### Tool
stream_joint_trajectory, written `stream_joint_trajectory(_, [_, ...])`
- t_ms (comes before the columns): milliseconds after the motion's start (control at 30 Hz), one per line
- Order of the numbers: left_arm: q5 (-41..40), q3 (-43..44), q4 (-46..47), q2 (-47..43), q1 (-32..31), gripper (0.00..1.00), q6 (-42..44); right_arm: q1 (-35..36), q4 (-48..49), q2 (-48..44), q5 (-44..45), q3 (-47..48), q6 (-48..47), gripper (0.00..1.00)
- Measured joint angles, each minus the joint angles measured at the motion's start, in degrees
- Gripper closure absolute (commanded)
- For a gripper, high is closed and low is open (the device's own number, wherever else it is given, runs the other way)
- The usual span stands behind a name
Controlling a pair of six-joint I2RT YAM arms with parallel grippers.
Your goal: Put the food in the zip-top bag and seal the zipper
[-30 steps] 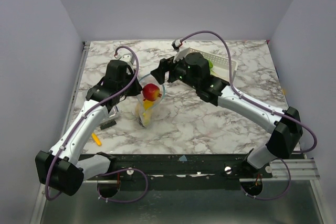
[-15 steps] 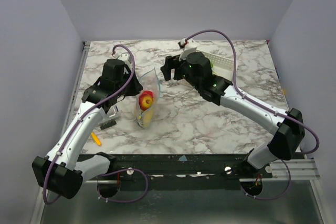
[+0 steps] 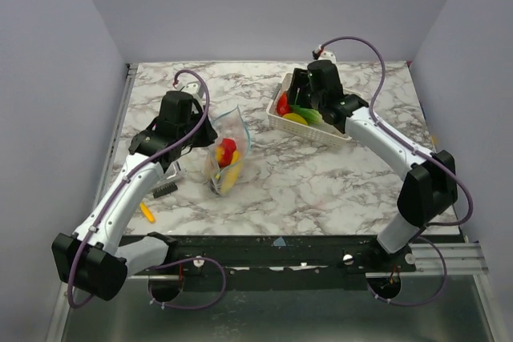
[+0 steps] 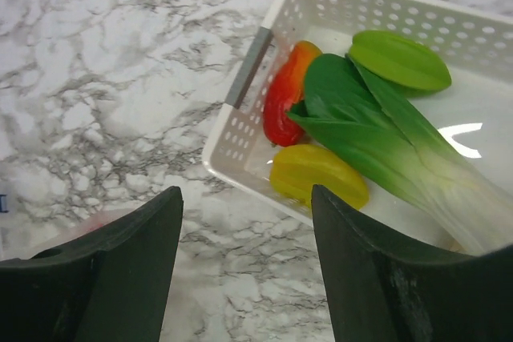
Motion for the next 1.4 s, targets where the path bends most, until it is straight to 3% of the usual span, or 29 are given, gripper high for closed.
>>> stream_joint_trajectory(300, [-0.6,-1.3,0.5,1.2,0.0,1.00,0.8,-6.0,-9.3,9.0,-5.8,4.5,5.4,0.37])
stream_joint_trajectory(900, [-0.6,-2.1,0.9,1.2,0.0,1.00,1.2,-11.6,-12.7,10.4,-7.1,-3.4,9.3,0.39])
stream_joint_trajectory(1167, [-0.8,-2.4,0.9,1.2,0.0,1.00,1.2,-15.6,-12.9,23.8,-2.4,12.5,6.3,0.38])
stream_joint_trajectory(1400, [-1.2,-2.7,0.9,1.1,0.0,1.00,1.4,-17.3,-12.0,25.4,0.2,20.9,3.0,0.37])
